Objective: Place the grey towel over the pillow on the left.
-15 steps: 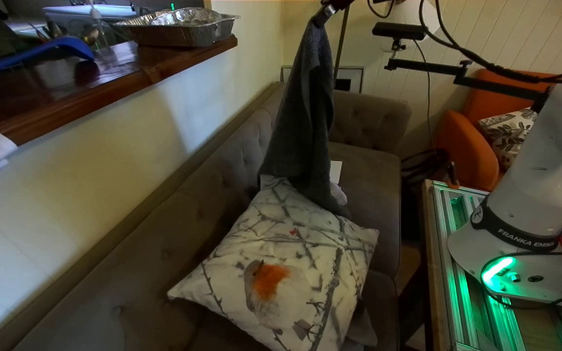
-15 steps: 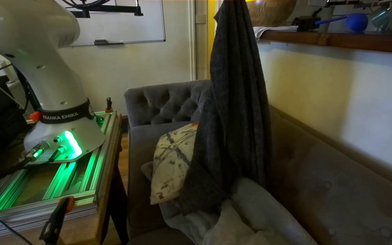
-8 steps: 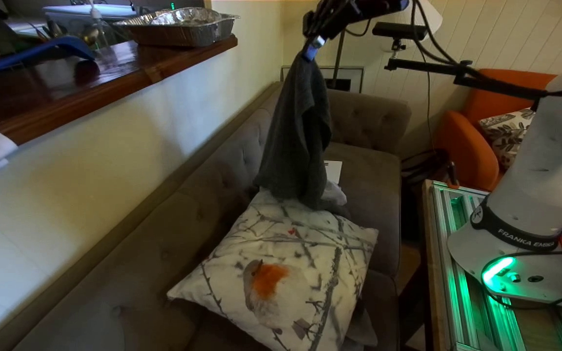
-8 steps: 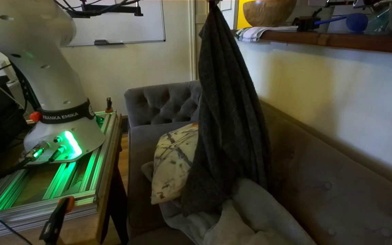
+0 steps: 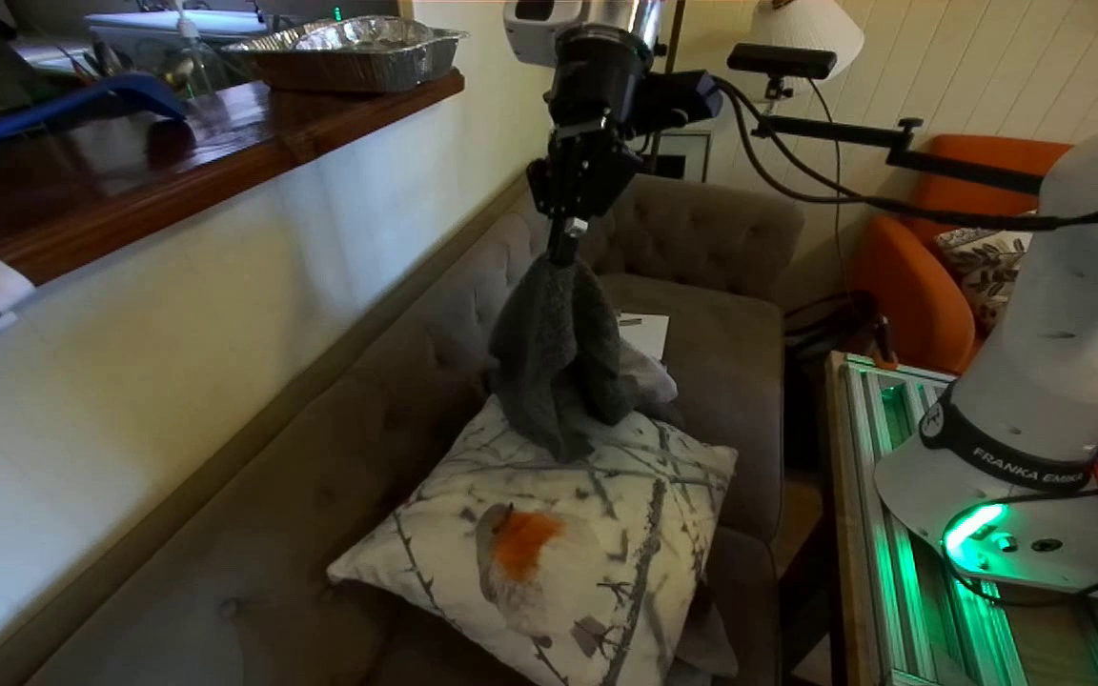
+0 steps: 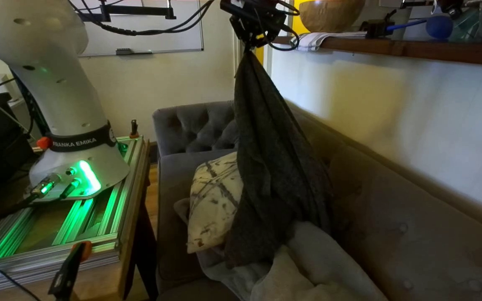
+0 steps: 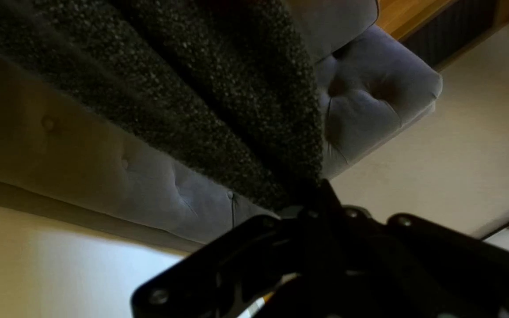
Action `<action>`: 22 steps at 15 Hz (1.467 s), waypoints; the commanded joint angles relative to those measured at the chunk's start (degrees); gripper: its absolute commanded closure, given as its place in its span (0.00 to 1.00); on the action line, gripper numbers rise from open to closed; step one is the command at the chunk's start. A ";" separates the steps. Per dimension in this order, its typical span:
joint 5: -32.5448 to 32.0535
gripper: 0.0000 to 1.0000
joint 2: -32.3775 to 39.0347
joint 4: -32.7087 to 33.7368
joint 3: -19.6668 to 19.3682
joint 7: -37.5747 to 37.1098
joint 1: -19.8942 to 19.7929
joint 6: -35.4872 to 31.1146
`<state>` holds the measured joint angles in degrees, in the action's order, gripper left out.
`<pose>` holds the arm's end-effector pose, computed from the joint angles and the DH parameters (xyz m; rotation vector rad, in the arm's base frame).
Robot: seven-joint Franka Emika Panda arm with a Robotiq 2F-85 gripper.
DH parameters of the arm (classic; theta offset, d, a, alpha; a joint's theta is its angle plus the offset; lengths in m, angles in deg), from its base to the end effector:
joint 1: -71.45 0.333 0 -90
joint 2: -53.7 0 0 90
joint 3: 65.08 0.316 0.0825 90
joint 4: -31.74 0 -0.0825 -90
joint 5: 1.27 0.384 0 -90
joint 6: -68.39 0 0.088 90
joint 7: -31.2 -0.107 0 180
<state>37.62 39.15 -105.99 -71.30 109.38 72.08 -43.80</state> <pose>0.4428 -0.0024 0.4094 -2.2485 -1.1485 -0.3611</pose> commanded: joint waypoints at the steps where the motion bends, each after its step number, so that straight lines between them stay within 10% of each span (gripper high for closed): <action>1: -0.02 0.98 -0.43 0.09 -0.26 0.00 -0.40 0.18; 17: -1.67 1.00 25.72 25.11 11.10 16.55 5.49 7.12; 18: -2.21 0.73 27.27 26.34 11.65 18.11 5.11 8.59; 22: -4.83 0.53 27.14 27.72 12.01 21.37 3.56 13.01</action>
<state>35.30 66.39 -80.95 -59.90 129.19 77.51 -34.85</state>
